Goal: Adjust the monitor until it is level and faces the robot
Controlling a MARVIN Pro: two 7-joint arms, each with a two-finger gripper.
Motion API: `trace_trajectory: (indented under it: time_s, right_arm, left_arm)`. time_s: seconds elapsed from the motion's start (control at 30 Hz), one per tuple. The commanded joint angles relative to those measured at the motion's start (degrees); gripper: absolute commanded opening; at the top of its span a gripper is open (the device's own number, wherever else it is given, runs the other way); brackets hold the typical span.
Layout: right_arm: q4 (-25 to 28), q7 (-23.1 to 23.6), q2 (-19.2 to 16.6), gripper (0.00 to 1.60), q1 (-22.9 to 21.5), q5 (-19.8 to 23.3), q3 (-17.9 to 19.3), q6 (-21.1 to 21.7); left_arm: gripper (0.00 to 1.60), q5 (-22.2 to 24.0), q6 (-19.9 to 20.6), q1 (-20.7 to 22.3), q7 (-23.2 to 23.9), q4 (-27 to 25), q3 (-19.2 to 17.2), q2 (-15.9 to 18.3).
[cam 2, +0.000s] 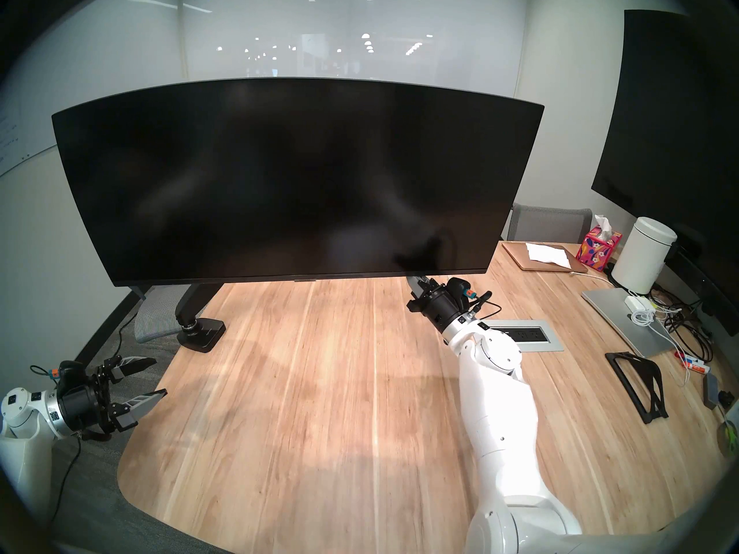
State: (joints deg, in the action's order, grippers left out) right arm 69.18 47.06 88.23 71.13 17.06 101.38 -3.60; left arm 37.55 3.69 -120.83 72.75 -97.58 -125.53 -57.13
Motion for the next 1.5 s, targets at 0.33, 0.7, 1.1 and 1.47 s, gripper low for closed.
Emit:
trace_trajectory:
  time_s: [0.33, 0.7, 1.1, 1.47]
  right_arm:
    - [7.4, 1.1, 1.3, 0.0, -3.3, 0.9, 0.6, 0.4]
    - [9.2, 1.0, 2.0, 0.0, -2.3, 0.1, 1.3, 1.9]
    - [11.5, 0.2, 3.0, 0.0, -0.3, -1.0, 2.0, 4.6]
    - [12.9, -2.0, 4.5, 0.0, 2.5, -2.8, 2.1, 7.7]
  left_arm:
    - [1.6, 0.2, 0.0, 0.0, 0.0, -0.4, -0.3, 0.0]
    - [1.6, 0.2, 0.0, 0.0, 0.0, -0.4, -0.3, 0.0]
    - [1.6, 0.2, 0.0, 0.0, 0.0, -0.4, -0.3, -0.1]
    - [1.6, 0.2, 0.0, -0.1, 0.0, -0.5, -0.4, -0.1]
